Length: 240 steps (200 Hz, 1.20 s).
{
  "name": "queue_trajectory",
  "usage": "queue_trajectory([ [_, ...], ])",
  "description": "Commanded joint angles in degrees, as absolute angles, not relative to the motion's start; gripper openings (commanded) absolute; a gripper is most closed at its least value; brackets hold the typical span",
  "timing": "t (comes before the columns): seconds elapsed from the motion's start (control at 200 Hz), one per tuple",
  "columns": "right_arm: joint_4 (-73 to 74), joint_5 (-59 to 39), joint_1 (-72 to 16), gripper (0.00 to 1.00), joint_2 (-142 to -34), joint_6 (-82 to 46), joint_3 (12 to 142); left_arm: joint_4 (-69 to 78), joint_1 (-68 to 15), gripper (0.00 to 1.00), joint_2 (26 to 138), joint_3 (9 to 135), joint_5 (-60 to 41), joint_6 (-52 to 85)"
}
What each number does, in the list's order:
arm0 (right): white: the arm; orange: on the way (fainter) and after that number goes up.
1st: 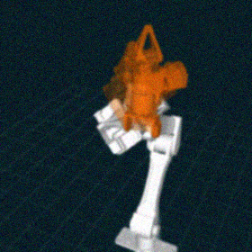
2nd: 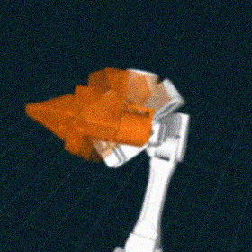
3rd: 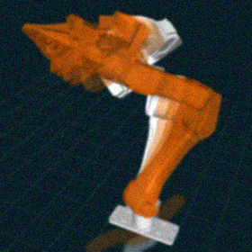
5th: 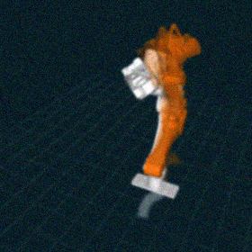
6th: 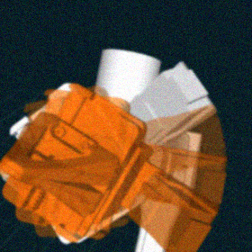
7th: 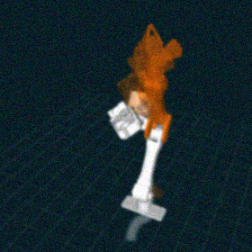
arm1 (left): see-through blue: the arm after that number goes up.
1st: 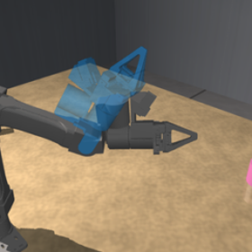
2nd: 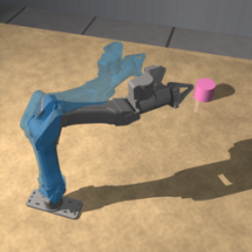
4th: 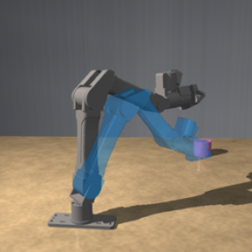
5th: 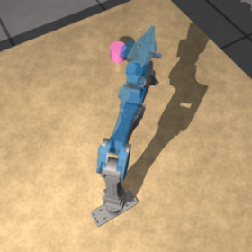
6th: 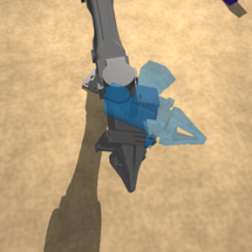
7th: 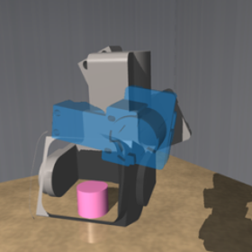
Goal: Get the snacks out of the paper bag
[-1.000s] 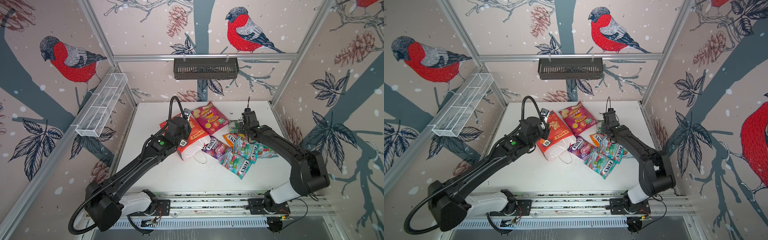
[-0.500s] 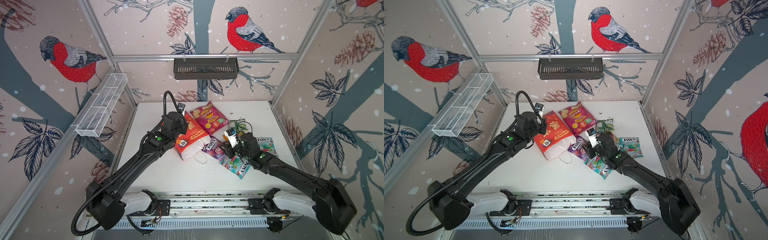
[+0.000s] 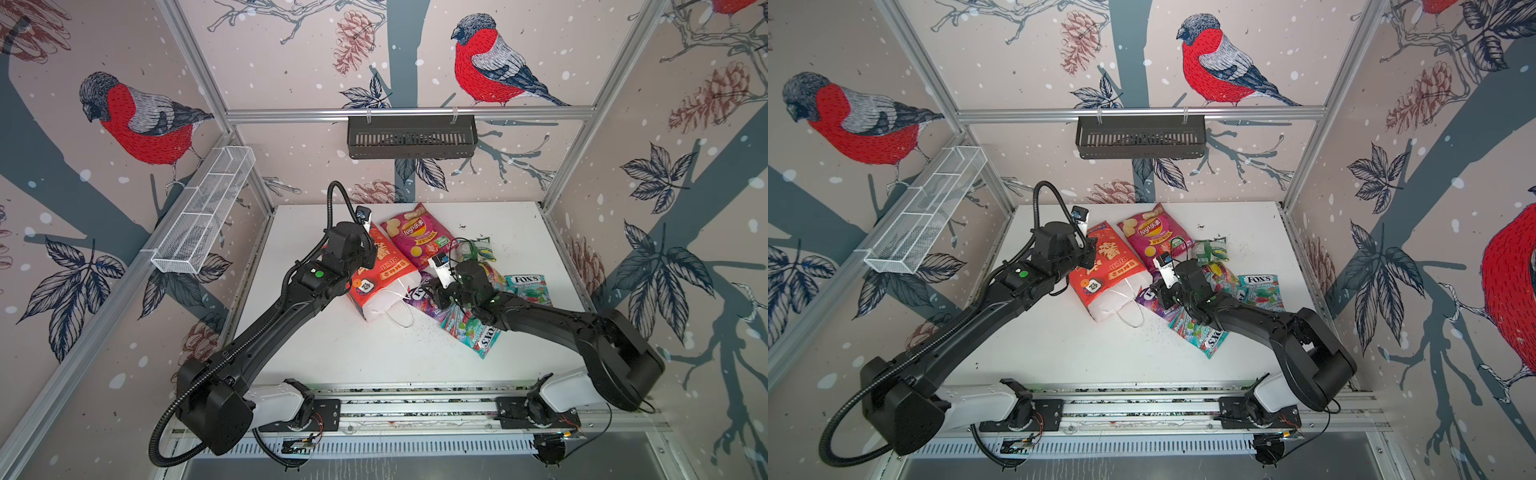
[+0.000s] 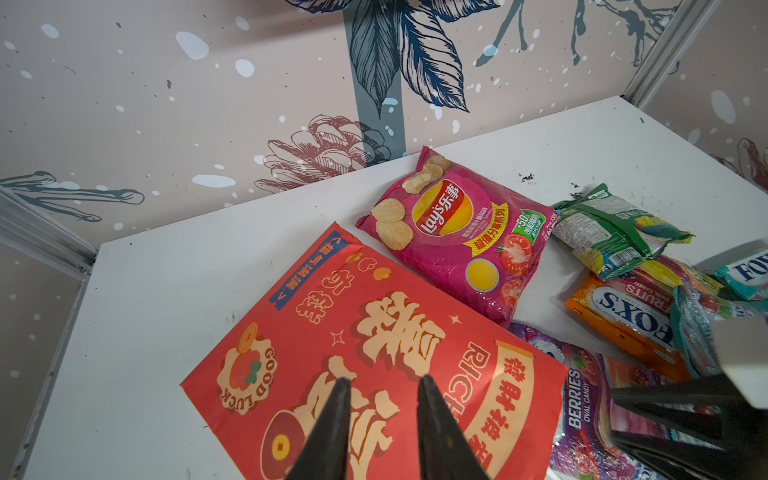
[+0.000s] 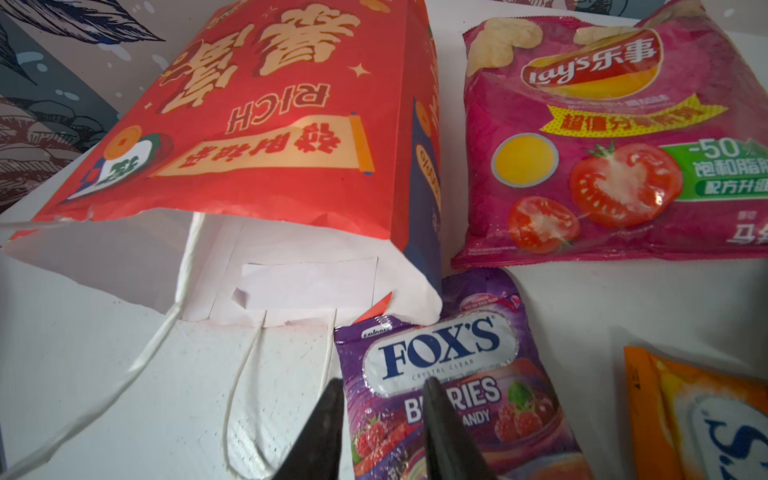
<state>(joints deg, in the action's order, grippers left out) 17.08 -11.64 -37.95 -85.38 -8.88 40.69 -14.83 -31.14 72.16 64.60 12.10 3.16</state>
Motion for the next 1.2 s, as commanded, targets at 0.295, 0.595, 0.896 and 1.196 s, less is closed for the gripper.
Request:
queue_trajectory([
  [0.295,21.36,-6.99,-38.56,0.31,-92.82,-8.88,45.36,-14.37,-30.08,0.29,71.82,64.66,11.07,3.16],
  [0.595,22.60,-5.98,-38.58,0.27,-97.28,-9.28,48.07,-15.07,-29.96,0.29,71.94,64.59,10.48,2.90],
  [0.896,22.95,-7.19,-38.61,0.02,-97.05,-10.35,49.20,-16.56,-29.89,0.29,71.02,64.52,11.60,2.64],
  [1.196,14.59,-5.90,-39.63,0.00,-89.48,-9.63,52.39,-18.32,-29.91,0.30,70.33,64.95,12.67,2.03],
])
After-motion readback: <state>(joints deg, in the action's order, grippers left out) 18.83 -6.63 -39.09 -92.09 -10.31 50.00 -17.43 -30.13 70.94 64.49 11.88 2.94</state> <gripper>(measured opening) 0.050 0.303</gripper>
